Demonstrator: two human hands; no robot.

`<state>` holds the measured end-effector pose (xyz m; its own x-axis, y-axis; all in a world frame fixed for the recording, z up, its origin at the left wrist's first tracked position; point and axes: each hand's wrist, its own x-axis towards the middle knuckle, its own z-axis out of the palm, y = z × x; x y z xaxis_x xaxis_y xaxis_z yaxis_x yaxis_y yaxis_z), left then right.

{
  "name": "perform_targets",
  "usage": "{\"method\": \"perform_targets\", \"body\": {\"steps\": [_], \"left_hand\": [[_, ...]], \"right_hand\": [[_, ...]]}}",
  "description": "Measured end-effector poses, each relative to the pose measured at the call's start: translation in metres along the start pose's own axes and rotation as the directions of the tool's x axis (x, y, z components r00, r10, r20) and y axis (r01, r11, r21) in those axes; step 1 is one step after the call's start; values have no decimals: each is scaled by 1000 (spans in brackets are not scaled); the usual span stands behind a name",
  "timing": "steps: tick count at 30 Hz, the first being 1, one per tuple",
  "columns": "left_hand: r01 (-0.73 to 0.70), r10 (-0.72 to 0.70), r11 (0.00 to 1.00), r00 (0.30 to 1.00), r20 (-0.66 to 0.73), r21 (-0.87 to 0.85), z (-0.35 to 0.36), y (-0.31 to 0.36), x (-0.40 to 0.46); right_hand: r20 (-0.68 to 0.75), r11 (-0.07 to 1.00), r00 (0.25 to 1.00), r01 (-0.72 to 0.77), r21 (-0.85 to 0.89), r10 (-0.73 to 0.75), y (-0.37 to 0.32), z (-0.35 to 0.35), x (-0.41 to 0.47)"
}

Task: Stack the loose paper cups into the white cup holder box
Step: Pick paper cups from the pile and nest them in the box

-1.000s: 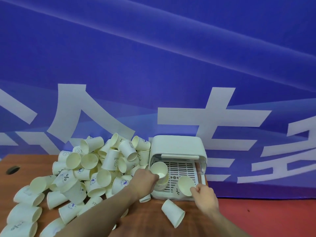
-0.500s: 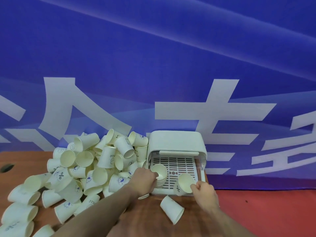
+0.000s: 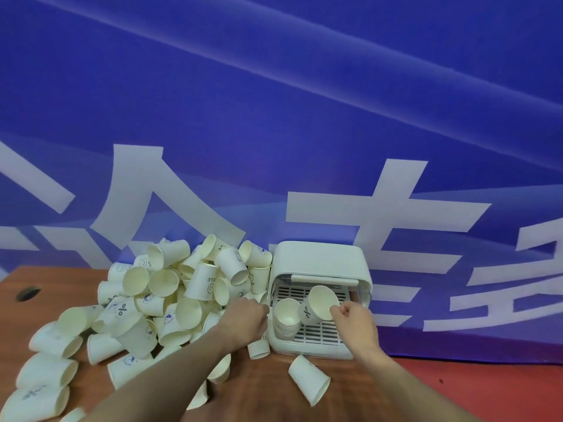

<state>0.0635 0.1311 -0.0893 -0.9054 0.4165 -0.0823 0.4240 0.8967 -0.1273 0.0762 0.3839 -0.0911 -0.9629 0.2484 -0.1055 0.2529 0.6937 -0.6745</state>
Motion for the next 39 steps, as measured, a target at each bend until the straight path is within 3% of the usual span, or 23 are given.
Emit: {"method": "perform_targets", "body": {"steps": [9,26,39], "left_hand": [[73,-73,997,997,18,-5,-2,-15,-17],[80,-78,997,991,107,-19,37,-24,-9],[70,-65,996,994,92,-53,34,-23,-21]], "right_hand": [[36,997,997,70,-30,-69,-29,17,3],[231,994,972,-13,-109,38,-16,55,16],[207,993,978,-10,-120,35,-6,42,8]]}}
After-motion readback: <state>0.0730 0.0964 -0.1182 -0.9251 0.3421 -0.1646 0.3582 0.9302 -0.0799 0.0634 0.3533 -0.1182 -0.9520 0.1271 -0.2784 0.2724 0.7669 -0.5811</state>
